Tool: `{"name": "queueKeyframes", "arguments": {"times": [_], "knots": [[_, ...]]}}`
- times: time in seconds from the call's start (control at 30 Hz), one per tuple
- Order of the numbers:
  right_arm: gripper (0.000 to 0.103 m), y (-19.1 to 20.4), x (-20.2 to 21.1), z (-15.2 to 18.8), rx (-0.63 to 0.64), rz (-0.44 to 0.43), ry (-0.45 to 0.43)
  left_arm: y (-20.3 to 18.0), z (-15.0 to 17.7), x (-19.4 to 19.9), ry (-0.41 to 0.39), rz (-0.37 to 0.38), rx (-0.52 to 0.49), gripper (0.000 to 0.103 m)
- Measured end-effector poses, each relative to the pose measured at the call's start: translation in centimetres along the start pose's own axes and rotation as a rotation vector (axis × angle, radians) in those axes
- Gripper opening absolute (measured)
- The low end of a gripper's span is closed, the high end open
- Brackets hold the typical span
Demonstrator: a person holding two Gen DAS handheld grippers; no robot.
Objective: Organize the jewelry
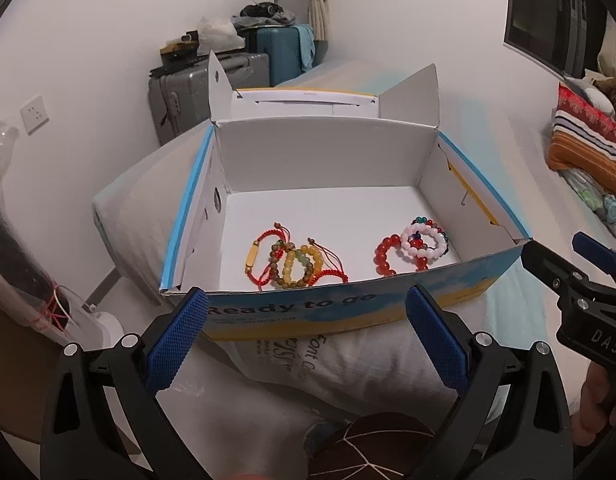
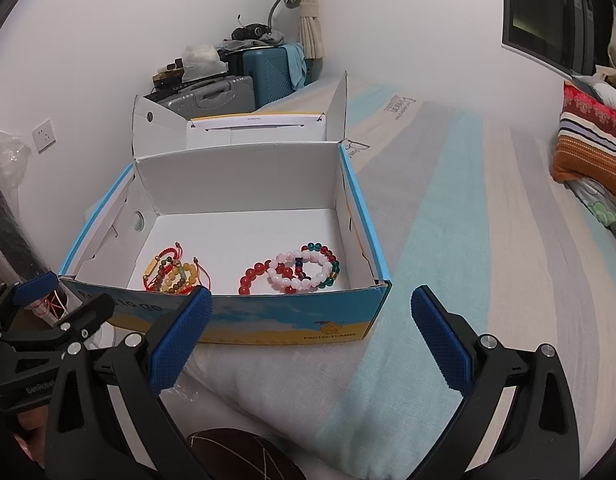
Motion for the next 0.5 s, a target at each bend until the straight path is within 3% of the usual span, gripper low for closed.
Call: {"name": "queueKeyframes", "arguments": {"times": [0.5], "knots": [[0.095,-0.08,-0.06,0.13,0.007,0.002,0.007,0.19,-0.09,0.46,-0.021,-0.018,0.020,0.097]]}}
Point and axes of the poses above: each gripper's, at about its wrist camera, not at the fingertips, and x roughly against the way its jaws point, y to its left, z to its underside, the point moved 1 cm from there along -x, roughly the way its jaws point, and after that the axes turned 5 degrees about y, right-handed, at the moved point
